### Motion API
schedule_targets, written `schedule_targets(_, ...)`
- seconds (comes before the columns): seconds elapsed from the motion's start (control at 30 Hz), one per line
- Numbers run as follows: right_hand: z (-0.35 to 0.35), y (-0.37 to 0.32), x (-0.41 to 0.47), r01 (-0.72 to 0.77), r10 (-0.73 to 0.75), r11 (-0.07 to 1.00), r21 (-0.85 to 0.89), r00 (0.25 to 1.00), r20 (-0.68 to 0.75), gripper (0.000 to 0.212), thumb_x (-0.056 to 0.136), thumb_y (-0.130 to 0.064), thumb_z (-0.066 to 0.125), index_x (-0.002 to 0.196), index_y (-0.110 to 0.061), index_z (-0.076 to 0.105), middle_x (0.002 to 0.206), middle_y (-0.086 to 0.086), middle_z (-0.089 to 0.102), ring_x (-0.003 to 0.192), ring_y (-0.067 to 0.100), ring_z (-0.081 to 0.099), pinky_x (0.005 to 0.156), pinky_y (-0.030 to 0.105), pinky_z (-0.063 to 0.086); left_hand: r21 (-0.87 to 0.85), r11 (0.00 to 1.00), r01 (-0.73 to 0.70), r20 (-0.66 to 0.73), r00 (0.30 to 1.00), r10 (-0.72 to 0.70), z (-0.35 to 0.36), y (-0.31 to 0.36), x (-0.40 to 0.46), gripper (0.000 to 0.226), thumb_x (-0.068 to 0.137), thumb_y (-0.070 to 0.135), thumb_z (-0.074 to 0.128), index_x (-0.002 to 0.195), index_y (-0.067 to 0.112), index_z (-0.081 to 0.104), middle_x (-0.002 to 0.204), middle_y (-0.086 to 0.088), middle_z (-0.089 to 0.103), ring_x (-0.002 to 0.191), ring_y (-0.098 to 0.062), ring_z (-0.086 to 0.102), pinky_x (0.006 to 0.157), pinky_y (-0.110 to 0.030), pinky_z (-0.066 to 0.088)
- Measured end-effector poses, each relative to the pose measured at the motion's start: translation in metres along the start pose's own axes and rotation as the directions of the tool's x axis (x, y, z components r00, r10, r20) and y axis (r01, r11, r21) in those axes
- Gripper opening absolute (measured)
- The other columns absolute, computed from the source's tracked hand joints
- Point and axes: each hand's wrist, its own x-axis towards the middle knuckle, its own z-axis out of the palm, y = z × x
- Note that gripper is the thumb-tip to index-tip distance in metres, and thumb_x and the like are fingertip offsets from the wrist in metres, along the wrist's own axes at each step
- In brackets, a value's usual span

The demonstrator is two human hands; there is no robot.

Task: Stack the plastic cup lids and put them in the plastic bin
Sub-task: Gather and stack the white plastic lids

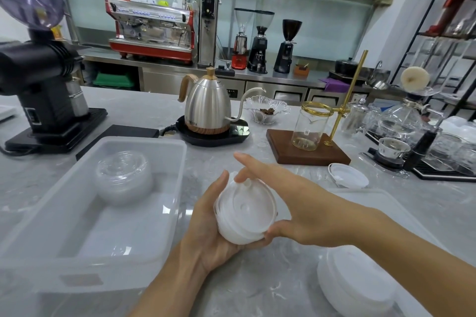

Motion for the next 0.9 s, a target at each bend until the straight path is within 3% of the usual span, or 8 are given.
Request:
schedule_targets(0.1, 0.004, 0.002, -0.001, -0.026, 0.026, 1.000, 0.003, 0.999, -0.028, 0.121, 0.071, -0.014, 0.085, 0.154, -0.041, 0.000, 0.139, -0.029, 0.040, 0.135, -0.001, 0.034, 0.108, 0.015, 0.032, 0.074, 0.996, -0.053, -0.009, 0.999, 0.054, 0.003, -0.001, 0.000, 0.056, 0.076, 0.036, 0.083, 0.123, 0.012, 0.064, 0.132, -0.021, 0.046, 0.123, -0.045, 0.042, 0.079, -0.052, 0.049)
schedule_targets(0.23, 0.007, 0.004, -0.003, -0.057, 0.058, 0.998, 0.015, 0.997, -0.048, 0.118, 0.069, -0.014, 0.085, 0.154, -0.039, 0.007, 0.141, -0.025, 0.042, 0.136, -0.004, 0.033, 0.109, 0.010, 0.027, 0.128, 0.989, -0.077, -0.022, 0.997, 0.080, 0.003, -0.004, -0.001, 0.058, 0.069, 0.022, 0.084, 0.122, 0.011, 0.064, 0.128, -0.022, 0.047, 0.120, -0.045, 0.044, 0.081, -0.053, 0.049)
schedule_targets(0.37, 0.007, 0.004, -0.005, -0.068, 0.070, 0.997, 0.035, 0.995, -0.069, 0.115, 0.067, -0.017, 0.087, 0.154, -0.037, 0.014, 0.141, -0.027, 0.043, 0.135, -0.002, 0.034, 0.106, 0.019, 0.036, 0.114, 0.989, -0.092, -0.027, 0.995, 0.096, 0.003, -0.007, -0.001, 0.058, 0.068, 0.019, 0.083, 0.123, 0.009, 0.065, 0.126, -0.023, 0.050, 0.120, -0.044, 0.045, 0.082, -0.054, 0.049)
schedule_targets(0.63, 0.002, 0.004, -0.006, -0.027, 0.031, 0.997, 0.067, 0.998, -0.051, 0.100, 0.071, -0.008, 0.082, 0.151, -0.030, 0.027, 0.147, -0.017, 0.045, 0.137, 0.000, 0.036, 0.112, 0.020, 0.030, 0.052, 0.996, -0.068, -0.027, 0.997, 0.069, -0.001, -0.010, 0.001, 0.050, 0.076, 0.032, 0.081, 0.121, 0.013, 0.068, 0.117, -0.023, 0.064, 0.109, -0.047, 0.061, 0.077, -0.055, 0.050)
schedule_targets(0.77, 0.004, 0.004, -0.002, -0.033, 0.035, 0.996, 0.088, 0.999, -0.014, 0.095, 0.076, -0.005, 0.079, 0.152, -0.027, 0.027, 0.151, -0.014, 0.042, 0.139, 0.000, 0.035, 0.112, 0.023, 0.033, 0.057, 0.993, -0.100, -0.106, 0.989, 0.106, -0.005, -0.010, 0.004, 0.049, 0.062, 0.023, 0.087, 0.108, 0.011, 0.075, 0.110, -0.022, 0.068, 0.099, -0.046, 0.066, 0.071, -0.052, 0.052)
schedule_targets(0.9, -0.001, 0.017, -0.004, -0.071, 0.072, 0.988, 0.140, 0.997, -0.003, 0.089, 0.082, -0.021, 0.078, 0.153, -0.031, 0.025, 0.155, -0.023, 0.032, 0.140, -0.012, 0.026, 0.111, 0.006, 0.020, 0.083, 0.984, -0.155, -0.191, 0.967, 0.168, -0.003, -0.011, 0.010, 0.053, 0.043, 0.023, 0.092, 0.092, 0.009, 0.079, 0.096, -0.021, 0.072, 0.082, -0.039, 0.071, 0.062, -0.047, 0.055)
